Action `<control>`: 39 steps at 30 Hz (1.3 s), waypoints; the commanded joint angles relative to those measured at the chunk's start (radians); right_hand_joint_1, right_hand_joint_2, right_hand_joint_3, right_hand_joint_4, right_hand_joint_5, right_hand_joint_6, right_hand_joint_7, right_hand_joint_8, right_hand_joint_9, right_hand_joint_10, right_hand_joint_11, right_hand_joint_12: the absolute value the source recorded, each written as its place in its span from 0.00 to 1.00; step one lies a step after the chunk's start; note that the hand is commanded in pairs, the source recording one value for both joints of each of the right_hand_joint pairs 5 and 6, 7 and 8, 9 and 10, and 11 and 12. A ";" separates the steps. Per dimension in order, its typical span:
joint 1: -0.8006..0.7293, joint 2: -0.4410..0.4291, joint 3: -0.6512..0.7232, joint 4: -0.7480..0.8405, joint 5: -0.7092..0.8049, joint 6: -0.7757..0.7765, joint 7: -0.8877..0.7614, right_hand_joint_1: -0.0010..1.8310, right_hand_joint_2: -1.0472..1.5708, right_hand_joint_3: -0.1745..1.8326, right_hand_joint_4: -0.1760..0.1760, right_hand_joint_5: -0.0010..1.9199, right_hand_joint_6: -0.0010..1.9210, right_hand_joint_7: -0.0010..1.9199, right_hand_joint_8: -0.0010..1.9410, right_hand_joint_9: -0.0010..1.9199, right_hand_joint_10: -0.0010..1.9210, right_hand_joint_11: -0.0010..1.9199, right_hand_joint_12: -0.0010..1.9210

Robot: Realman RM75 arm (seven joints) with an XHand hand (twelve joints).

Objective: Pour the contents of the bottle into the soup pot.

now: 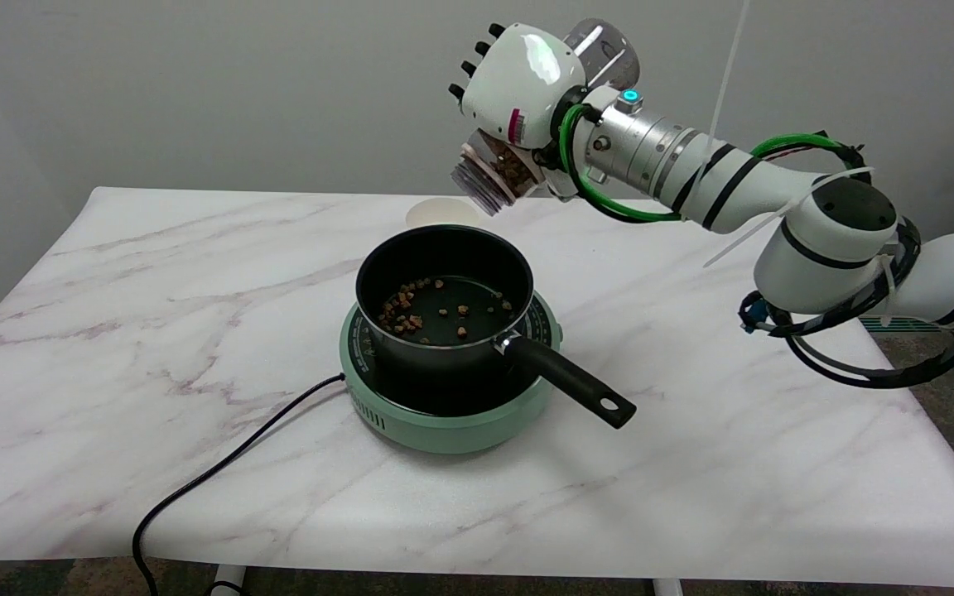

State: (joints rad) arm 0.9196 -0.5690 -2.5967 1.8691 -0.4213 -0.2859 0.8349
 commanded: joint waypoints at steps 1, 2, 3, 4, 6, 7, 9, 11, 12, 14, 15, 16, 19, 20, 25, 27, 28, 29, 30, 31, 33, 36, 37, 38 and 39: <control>-0.037 0.007 -0.001 -0.002 -0.001 -0.006 0.015 0.82 0.61 0.52 0.50 0.76 0.76 0.71 0.70 0.62 0.62 0.54 0.54; -0.037 0.007 -0.001 -0.002 -0.003 -0.006 0.015 0.82 0.61 0.52 0.50 0.76 0.76 0.71 0.70 0.62 0.62 0.54 0.54; -0.037 0.007 -0.001 -0.002 -0.005 -0.006 0.015 0.82 0.62 0.51 0.50 0.77 0.77 0.71 0.70 0.62 0.62 0.54 0.54; -0.036 0.007 -0.001 -0.002 -0.006 -0.006 0.015 0.82 0.62 0.51 0.50 0.77 0.77 0.71 0.70 0.62 0.62 0.54 0.54; -0.039 0.007 -0.001 -0.002 -0.007 -0.006 0.015 0.82 0.62 0.51 0.50 0.77 0.77 0.71 0.70 0.62 0.62 0.54 0.54; -0.043 0.007 -0.001 -0.002 -0.008 -0.006 0.015 0.82 0.62 0.51 0.50 0.77 0.77 0.71 0.70 0.62 0.62 0.54 0.54; -0.053 0.007 -0.002 -0.002 -0.005 -0.006 0.015 0.82 0.63 0.51 0.50 0.77 0.77 0.71 0.70 0.62 0.62 0.54 0.54; -0.060 0.007 -0.002 -0.002 -0.001 -0.006 0.020 0.82 0.63 0.50 0.50 0.77 0.77 0.71 0.71 0.63 0.62 0.54 0.54; -0.063 0.007 -0.002 -0.002 -0.001 -0.006 0.023 0.82 0.63 0.50 0.50 0.77 0.77 0.71 0.71 0.63 0.62 0.55 0.54; -0.067 0.006 -0.002 -0.002 -0.001 -0.006 0.023 0.82 0.63 0.50 0.50 0.77 0.77 0.71 0.71 0.63 0.62 0.55 0.54; -0.068 0.006 -0.002 -0.002 -0.003 -0.007 0.023 0.82 0.63 0.50 0.50 0.77 0.77 0.71 0.71 0.63 0.62 0.55 0.54; -0.067 0.007 -0.001 -0.002 -0.008 -0.010 0.023 0.82 0.63 0.50 0.50 0.77 0.77 0.71 0.71 0.63 0.62 0.55 0.54; -0.056 0.012 0.002 -0.002 -0.035 -0.012 0.015 0.82 0.64 0.49 0.50 0.77 0.77 0.71 0.71 0.63 0.63 0.55 0.54; -0.053 0.012 0.002 -0.002 -0.044 -0.013 0.015 0.82 0.64 0.49 0.50 0.77 0.77 0.71 0.71 0.63 0.63 0.55 0.55; -0.050 0.014 0.001 -0.002 -0.078 -0.013 0.015 0.82 0.64 0.50 0.50 0.77 0.77 0.71 0.70 0.63 0.63 0.54 0.54; -0.050 0.013 0.001 -0.002 -0.097 -0.013 0.015 0.82 0.64 0.50 0.50 0.78 0.78 0.71 0.71 0.63 0.63 0.55 0.55; -0.049 0.013 0.001 -0.002 -0.096 -0.013 0.015 0.82 0.64 0.49 0.50 0.78 0.78 0.72 0.71 0.63 0.63 0.55 0.55; -0.048 0.013 0.001 -0.002 -0.092 -0.011 0.018 0.82 0.64 0.49 0.50 0.79 0.79 0.72 0.71 0.63 0.63 0.55 0.55; -0.047 0.013 0.001 -0.002 -0.085 -0.009 0.022 0.82 0.65 0.49 0.50 0.79 0.79 0.72 0.71 0.63 0.63 0.55 0.55; -0.048 0.013 0.001 -0.002 -0.084 -0.011 0.022 0.82 0.65 0.49 0.50 0.79 0.79 0.72 0.71 0.63 0.63 0.55 0.55; -0.054 0.014 0.004 0.000 -0.073 -0.013 0.023 0.81 0.65 0.48 0.50 0.79 0.79 0.72 0.71 0.63 0.63 0.55 0.55; -0.057 0.014 0.003 0.002 -0.076 -0.011 0.025 0.81 0.65 0.48 0.50 0.79 0.79 0.72 0.71 0.63 0.63 0.55 0.55; -0.058 0.014 0.001 0.002 -0.083 -0.013 0.022 0.81 0.65 0.48 0.50 0.80 0.80 0.72 0.72 0.63 0.63 0.55 0.55; -0.060 0.014 0.002 0.002 -0.091 -0.014 0.017 0.81 0.65 0.48 0.50 0.80 0.80 0.72 0.72 0.63 0.63 0.55 0.55; -0.061 0.014 0.004 0.001 -0.091 -0.014 0.016 0.81 0.66 0.48 0.50 0.80 0.80 0.72 0.72 0.63 0.63 0.55 0.55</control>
State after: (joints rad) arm 0.8691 -0.5574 -2.5964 1.8671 -0.4807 -0.2963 0.8537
